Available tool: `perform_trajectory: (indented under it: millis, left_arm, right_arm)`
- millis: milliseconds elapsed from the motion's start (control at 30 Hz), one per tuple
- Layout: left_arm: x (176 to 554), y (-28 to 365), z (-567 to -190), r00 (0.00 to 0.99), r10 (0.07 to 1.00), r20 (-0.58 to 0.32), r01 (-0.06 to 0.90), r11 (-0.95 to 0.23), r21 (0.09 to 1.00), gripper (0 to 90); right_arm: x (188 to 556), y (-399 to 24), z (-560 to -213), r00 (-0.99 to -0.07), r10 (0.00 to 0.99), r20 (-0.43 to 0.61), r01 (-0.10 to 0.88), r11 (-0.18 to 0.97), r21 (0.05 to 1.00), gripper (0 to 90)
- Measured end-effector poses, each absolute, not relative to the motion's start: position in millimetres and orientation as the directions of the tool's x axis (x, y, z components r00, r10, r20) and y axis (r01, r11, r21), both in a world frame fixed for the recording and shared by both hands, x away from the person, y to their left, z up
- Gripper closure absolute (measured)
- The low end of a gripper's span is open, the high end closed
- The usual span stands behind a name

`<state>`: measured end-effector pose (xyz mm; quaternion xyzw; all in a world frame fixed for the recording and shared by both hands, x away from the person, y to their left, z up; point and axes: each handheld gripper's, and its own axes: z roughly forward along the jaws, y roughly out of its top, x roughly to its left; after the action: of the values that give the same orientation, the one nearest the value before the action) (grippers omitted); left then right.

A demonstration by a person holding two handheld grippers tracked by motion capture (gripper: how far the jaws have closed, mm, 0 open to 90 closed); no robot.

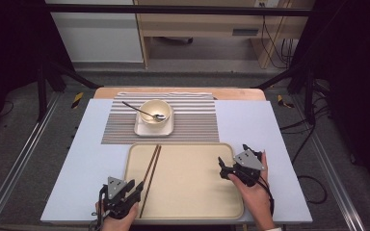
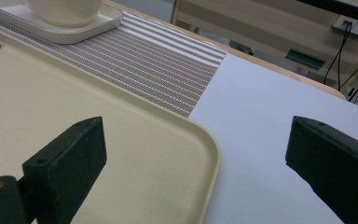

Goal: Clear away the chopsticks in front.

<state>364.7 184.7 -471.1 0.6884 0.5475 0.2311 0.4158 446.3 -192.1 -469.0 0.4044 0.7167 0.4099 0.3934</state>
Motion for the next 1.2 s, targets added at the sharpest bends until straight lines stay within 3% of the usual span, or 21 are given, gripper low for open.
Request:
perform_trajectory:
  millis: [600, 767, 1033, 1200]
  left_arm:
    - [389.5, 172.9, -458.1, 0.369, 0.927, -0.065, 0.513, -0.145, 0.846, 49.2]
    - [393.9, 174.7, -453.4, 0.385, 0.921, -0.064, 0.503, -0.152, 0.851, 41.2]
    - [413.1, 175.0, -440.5, 0.429, 0.901, 0.065, 0.457, -0.279, 0.844, 28.1]
    - [427.2, 174.0, -435.1, 0.461, 0.887, 0.037, 0.448, -0.268, 0.853, 20.5]
  right_arm:
    - [446.7, -194.3, -468.0, -0.364, 0.902, -0.231, 0.253, 0.335, 0.908, 5.1]
    - [446.9, -194.3, -468.0, -0.364, 0.902, -0.231, 0.253, 0.334, 0.908, 5.1]
    - [447.2, -195.3, -467.8, -0.363, 0.904, -0.226, 0.253, 0.329, 0.910, 5.0]
    - [447.3, -195.8, -467.6, -0.363, 0.904, -0.224, 0.253, 0.327, 0.910, 5.0]
